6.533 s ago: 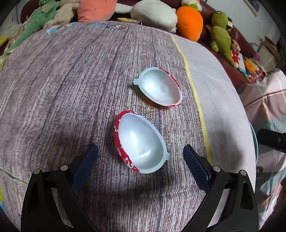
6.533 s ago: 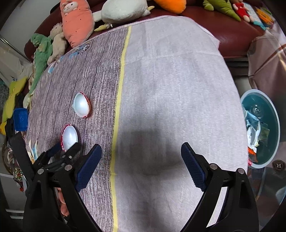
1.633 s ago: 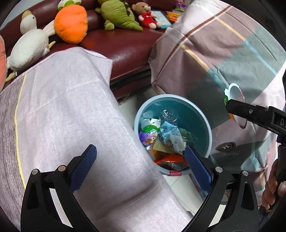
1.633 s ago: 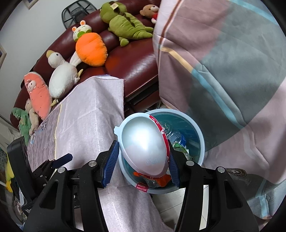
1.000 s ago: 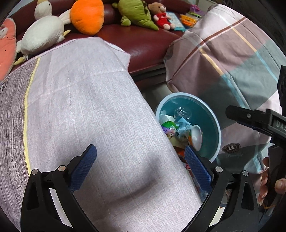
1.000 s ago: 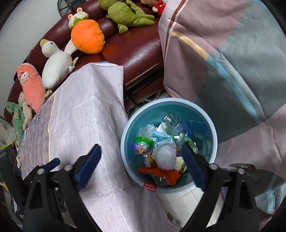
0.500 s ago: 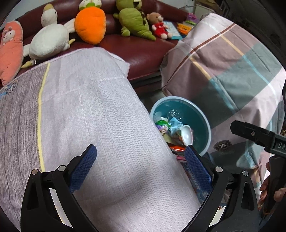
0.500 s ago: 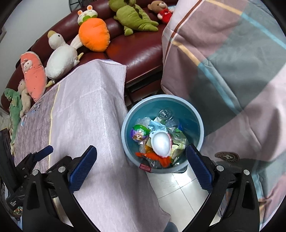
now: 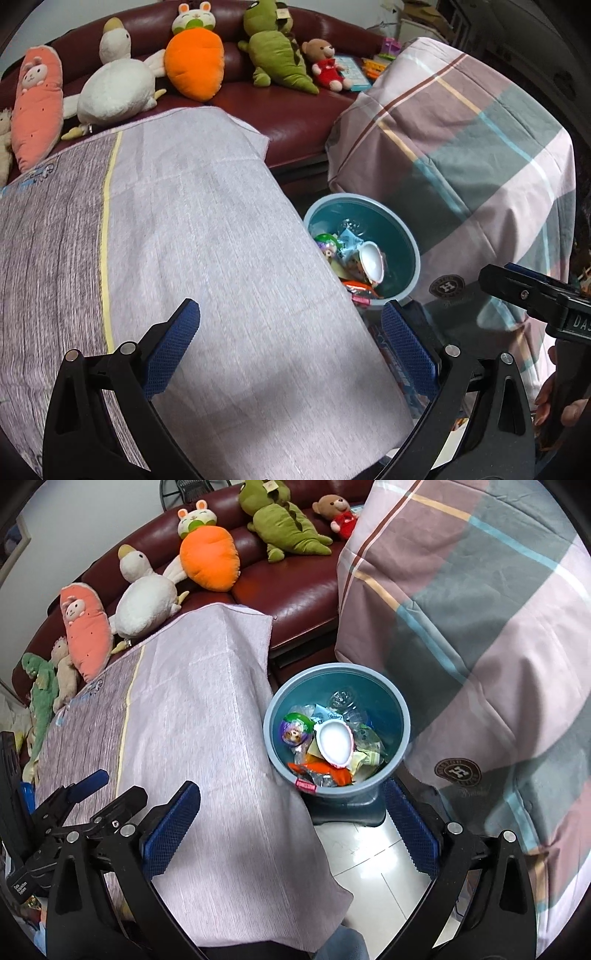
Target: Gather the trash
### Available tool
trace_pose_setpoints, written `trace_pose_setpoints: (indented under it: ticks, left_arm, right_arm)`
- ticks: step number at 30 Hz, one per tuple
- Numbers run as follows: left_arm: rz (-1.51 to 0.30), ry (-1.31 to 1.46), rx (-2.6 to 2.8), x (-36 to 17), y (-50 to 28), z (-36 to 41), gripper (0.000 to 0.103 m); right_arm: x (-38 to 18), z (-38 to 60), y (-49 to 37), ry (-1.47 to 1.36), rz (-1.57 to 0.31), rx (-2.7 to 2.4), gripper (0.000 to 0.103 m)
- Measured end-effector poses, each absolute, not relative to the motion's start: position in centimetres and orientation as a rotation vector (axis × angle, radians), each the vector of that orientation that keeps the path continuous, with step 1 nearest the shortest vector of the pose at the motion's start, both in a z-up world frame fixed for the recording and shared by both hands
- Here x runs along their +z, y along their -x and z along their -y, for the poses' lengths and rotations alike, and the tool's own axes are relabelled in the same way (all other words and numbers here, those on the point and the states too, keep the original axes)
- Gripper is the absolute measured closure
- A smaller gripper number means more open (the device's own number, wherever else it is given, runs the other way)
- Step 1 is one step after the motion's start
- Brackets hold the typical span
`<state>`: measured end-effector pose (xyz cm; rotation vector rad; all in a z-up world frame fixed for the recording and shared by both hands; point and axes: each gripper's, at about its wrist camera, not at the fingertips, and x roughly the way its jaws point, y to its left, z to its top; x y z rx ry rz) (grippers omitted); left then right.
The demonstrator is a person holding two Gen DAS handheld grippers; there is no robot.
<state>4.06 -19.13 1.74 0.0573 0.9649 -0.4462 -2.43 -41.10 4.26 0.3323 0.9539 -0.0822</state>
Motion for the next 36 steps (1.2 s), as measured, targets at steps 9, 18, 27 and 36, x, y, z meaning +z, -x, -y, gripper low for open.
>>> trace_pose_setpoints:
  ticks: [9,18,27,36]
  left_arm:
    - [-0.951,-0.056,-0.417,1.8,-2.9,18.5,0.004]
    - [-0.945,-0.043,-0.418,1.5,-3.1,18.3,0.004]
    - [-0.915,-0.062,-0.428,1.2,-2.7,18.7,0.004]
    - [-0.932,-0.091,-0.400,0.1,-3.1,18.8,0.004]
  right_arm:
    - [4.1,41.3,3.9,-0.323,-0.948,-0.095,0.007]
    - [3.6,41.1,3.9,-0.328,-0.956,-0.085,0.007]
    - [2.9,41.5,3.5,-0.344,-0.964,-0.101,0.007]
    - [2.1,41.7,3.0,-0.347,-0.983,-0.106,0.007]
